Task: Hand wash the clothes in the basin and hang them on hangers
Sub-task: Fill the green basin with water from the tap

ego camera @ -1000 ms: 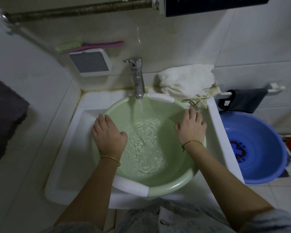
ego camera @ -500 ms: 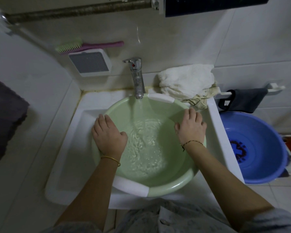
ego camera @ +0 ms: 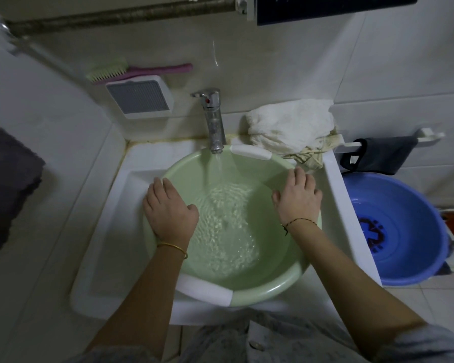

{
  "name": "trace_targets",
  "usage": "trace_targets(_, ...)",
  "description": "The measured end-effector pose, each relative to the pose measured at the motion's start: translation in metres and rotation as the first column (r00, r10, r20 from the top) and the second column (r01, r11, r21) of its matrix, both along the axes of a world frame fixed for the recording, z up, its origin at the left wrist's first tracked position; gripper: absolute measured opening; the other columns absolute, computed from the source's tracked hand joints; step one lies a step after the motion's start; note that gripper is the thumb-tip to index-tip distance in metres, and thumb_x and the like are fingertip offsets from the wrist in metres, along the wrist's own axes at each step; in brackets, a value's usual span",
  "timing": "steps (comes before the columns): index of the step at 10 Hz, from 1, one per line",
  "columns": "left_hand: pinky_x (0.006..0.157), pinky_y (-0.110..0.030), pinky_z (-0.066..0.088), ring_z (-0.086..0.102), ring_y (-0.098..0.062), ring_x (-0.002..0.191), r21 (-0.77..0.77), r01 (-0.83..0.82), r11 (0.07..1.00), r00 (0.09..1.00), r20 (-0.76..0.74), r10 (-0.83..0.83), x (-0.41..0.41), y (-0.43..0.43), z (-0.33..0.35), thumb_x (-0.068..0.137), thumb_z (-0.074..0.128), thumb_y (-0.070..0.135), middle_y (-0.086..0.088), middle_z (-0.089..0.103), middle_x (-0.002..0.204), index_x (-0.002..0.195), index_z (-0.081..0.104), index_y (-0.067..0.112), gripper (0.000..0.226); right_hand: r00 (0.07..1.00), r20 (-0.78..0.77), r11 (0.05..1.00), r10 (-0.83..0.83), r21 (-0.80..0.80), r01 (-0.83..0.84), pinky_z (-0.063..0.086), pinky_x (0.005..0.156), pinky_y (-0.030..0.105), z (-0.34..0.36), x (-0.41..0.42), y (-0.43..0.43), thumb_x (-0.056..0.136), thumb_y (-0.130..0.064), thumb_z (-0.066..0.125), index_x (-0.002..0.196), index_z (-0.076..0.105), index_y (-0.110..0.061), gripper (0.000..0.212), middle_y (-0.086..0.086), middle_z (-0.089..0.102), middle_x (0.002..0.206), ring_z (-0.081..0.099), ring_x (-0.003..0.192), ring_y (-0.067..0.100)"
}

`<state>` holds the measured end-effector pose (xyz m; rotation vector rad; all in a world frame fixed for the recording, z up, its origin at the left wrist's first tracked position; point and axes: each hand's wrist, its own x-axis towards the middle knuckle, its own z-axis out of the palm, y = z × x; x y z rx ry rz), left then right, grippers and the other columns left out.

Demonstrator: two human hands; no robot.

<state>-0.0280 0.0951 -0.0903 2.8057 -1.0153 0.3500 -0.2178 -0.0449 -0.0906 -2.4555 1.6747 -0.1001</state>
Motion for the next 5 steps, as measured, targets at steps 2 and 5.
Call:
trace_targets(2, 0.099, -0.048, 0.037, 0.049, -0.04, 0.119, -0.004, 0.0, 1.0, 1.0, 0.007, 0.0, 0.0, 0.0001, -0.0003, 0.052, 0.05, 0.027, -0.025, 0.051, 0.131, 0.124, 0.052, -0.007, 0.08, 1.0, -0.002, 1.0, -0.001, 0.003, 0.001, 0.033, 0.1, 0.045, 0.0, -0.0002, 0.0, 0.094, -0.039, 0.043, 0.146, 0.021, -0.006, 0.065, 0.01, 0.022, 0.154, 0.025, 0.137, 0.031)
trace_targets(5, 0.101, -0.049, 0.036, 0.048, -0.04, 0.12, -0.002, -0.001, 1.0, 1.0, 0.004, 0.001, -0.0002, 0.0001, -0.0001, 0.053, 0.051, 0.027, -0.025, 0.05, 0.132, 0.126, 0.051, -0.008, 0.08, 1.0, -0.003, 1.0, -0.001, -0.002, 0.001, 0.033, 0.1, 0.045, -0.0003, -0.0005, 0.0, 0.095, -0.04, 0.042, 0.146, 0.021, -0.007, 0.065, 0.01, 0.023, 0.153, 0.026, 0.136, 0.031)
